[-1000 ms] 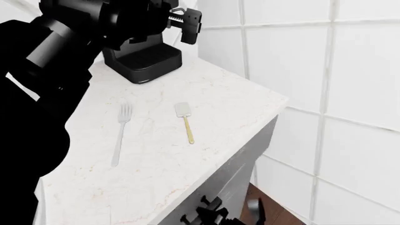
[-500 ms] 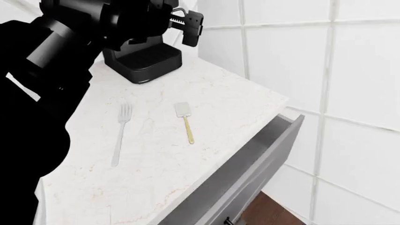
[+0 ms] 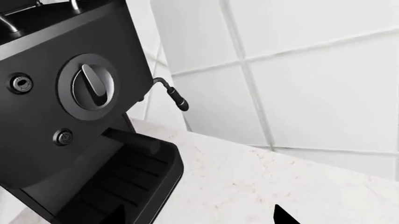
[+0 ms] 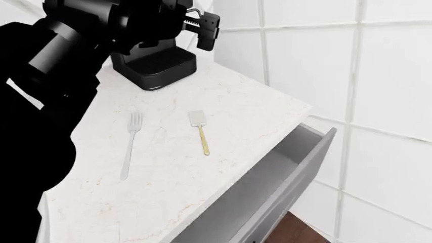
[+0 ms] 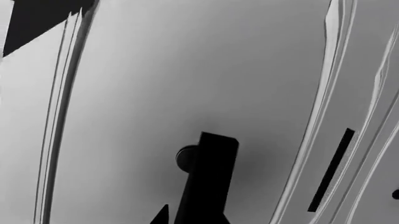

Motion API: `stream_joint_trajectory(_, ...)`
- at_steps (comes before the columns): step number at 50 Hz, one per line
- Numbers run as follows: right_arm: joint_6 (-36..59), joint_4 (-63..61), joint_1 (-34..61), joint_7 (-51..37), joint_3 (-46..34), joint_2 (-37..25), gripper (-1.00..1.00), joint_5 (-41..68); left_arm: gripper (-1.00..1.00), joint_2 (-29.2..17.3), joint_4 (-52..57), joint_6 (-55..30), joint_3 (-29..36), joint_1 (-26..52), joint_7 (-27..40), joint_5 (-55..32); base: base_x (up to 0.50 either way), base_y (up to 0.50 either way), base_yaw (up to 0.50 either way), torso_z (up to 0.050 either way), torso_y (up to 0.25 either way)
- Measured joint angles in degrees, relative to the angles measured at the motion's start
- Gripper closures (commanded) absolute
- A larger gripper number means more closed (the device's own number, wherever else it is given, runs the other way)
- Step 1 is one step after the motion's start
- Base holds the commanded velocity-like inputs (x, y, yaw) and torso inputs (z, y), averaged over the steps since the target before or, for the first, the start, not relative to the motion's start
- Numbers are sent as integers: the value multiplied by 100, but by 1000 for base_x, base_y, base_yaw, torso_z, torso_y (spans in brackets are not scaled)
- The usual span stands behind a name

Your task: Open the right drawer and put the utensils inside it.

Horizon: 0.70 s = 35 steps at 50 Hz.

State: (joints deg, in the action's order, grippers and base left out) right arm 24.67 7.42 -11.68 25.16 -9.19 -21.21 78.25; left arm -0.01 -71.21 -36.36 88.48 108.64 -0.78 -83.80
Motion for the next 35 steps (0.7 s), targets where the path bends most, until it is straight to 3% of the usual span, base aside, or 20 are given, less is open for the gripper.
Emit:
stream_joint_trajectory(15, -473, 417, -701, 1413, 250, -112, 100, 149, -100, 0, -79, -7, -17, 10, -85, 64, 0, 0, 0, 0, 0)
stream_joint_trajectory(35, -994, 704, -1300, 2453, 389, -100, 100, 134, -100, 0, -127, -6, -51, -17, -159, 132, 1, 2, -2, 0, 0)
